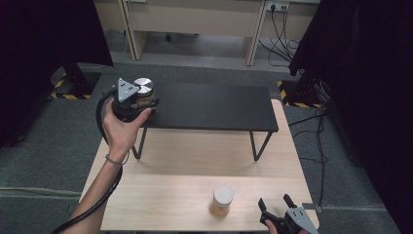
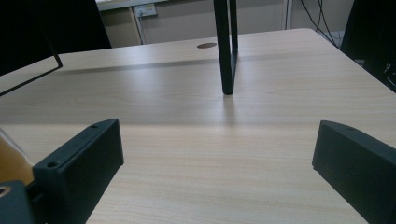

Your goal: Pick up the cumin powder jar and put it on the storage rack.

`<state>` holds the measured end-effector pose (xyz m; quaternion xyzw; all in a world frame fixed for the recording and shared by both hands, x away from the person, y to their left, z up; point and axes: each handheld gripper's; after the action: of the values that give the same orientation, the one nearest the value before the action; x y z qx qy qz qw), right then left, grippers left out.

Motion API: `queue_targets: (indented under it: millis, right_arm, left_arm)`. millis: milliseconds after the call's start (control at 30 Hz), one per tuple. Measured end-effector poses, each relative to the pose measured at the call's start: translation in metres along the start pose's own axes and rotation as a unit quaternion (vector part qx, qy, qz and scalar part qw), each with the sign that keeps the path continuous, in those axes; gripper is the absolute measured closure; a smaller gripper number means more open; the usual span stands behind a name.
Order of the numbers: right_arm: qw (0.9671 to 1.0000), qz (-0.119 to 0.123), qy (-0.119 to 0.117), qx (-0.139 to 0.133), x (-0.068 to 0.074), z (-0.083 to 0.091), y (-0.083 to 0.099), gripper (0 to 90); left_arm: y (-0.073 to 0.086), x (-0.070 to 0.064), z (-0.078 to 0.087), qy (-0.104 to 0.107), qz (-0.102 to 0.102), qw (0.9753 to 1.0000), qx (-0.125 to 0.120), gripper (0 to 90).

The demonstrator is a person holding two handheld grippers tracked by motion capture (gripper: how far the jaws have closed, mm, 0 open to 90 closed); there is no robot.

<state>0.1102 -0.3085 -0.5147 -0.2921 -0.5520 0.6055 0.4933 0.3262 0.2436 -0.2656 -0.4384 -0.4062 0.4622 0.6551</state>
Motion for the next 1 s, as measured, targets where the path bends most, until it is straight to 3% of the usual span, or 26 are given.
queue_targets:
  millis: [1000]
  right_arm:
    - [1.0, 0.005, -0.004, 0.005, 0.002, -0.002, 0.0, 2.1]
  left_arm:
    - [0.007, 0.003, -0.02, -0.008, 0.013, 0.9996, 0.024, 30.2]
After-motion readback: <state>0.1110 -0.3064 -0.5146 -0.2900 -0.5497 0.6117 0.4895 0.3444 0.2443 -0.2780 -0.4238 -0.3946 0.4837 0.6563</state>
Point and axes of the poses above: each handheld gripper's, and its own axes: z roughly backward along the jaws, y roughly out of its underside, x roughly to its left, and after that the axes turned 8 degrees about -y, right-handed
